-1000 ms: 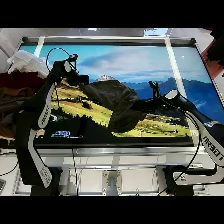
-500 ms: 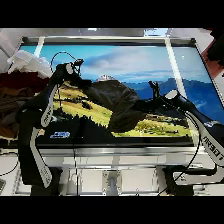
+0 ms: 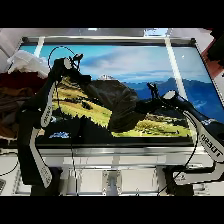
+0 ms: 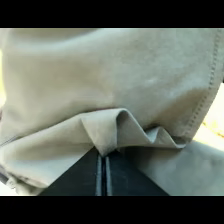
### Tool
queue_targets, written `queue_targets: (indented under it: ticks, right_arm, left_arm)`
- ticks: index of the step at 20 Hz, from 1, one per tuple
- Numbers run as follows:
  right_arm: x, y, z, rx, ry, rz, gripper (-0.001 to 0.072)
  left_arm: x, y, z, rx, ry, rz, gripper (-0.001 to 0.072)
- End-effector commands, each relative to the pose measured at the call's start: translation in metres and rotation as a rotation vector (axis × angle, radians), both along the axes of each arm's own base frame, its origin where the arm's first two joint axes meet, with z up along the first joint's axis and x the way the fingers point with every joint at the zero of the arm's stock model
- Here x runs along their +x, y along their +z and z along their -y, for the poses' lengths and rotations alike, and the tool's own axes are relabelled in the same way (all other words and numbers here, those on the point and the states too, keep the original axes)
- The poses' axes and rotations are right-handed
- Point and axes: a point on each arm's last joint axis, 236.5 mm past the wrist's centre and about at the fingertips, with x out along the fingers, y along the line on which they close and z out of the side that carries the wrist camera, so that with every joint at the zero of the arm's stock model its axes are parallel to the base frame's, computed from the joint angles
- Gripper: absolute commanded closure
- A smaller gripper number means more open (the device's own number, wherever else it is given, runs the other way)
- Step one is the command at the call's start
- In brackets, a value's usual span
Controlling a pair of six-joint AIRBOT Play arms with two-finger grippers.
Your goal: Fold the shirts.
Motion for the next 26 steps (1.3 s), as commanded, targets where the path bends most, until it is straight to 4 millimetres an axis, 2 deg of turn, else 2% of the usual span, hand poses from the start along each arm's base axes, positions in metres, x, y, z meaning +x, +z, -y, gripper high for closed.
queue_targets:
  ticks: [1,3,5,7,9,11,13,14,15,16,17,20,22,23,24,26]
  right_arm:
    - [0.007,0.029,0.002,0.044,0.054,0.014,0.068]
    - [0.013,0.072,0.011,0.08,0.086,0.053,0.068]
    - [0.02,0.133,0.024,0.098,0.088,0.165,0.0681]
    - [0.021,0.207,0.039,0.08,0.054,0.324,0.0681]
    - [0.003,0.292,0.049,0.047,0.035,0.533,0.0681]
    - [-0.027,0.369,0.051,0.014,0.018,0.736,0.0681]
    - [-0.068,0.437,0.05,-0.027,0.012,0.939,0.0681]
    - [-0.085,0.464,0.053,-0.053,-0.016,1.026,0.0681]
    - [-0.096,0.48,0.061,-0.09,-0.06,1.077,0.0681]
    - [-0.103,0.486,0.071,-0.121,-0.113,1.081,0.0681]
    - [-0.105,0.477,0.08,-0.159,-0.148,1.039,0.0681]
    - [-0.105,0.414,0.089,-0.215,-0.106,0.78,0.0681]
    - [-0.098,0.371,0.084,-0.185,-0.063,0.617,0.0681]
    - [-0.091,0.351,0.081,-0.162,-0.048,0.55,0.0681]
    - [-0.085,0.332,0.078,-0.145,-0.038,0.491,0.0681]
    - [-0.069,0.29,0.077,-0.13,-0.034,0.375,0.068]
  left_arm:
    - [0.006,0.045,-0.016,0.065,-0.001,0.092,0.0697]
    - [0.007,0.11,-0.038,0.142,0.017,0.22,0.0697]
    - [-0.005,0.183,-0.06,0.199,0.057,0.345,0.0697]
    - [-0.03,0.265,-0.078,0.228,0.101,0.49,0.0697]
    - [-0.071,0.345,-0.087,0.204,0.126,0.636,0.0697]
    - [-0.127,0.42,-0.09,0.148,0.14,0.778,0.0697]
    - [-0.184,0.474,-0.092,0.09,0.136,0.893,0.0697]
    - [-0.209,0.491,-0.092,0.07,0.131,0.931,0.0697]
    - [-0.23,0.5,-0.096,0.066,0.133,0.947,0.0697]
    - [-0.244,0.5,-0.098,0.07,0.132,0.935,0.0697]
    - [-0.252,0.492,-0.101,0.083,0.13,0.898,0.0697]
    - [-0.255,0.449,-0.093,0.089,0.087,0.733,0.0697]
    - [-0.25,0.405,-0.076,0.058,0.032,0.595,0.0697]
    - [-0.246,0.375,-0.065,0.038,0.003,0.511,0.0697]
    - [-0.243,0.343,-0.058,0.027,-0.016,0.425,0.0697]
    - [-0.239,0.268,-0.058,0.055,-0.02,0.245,0.0697]
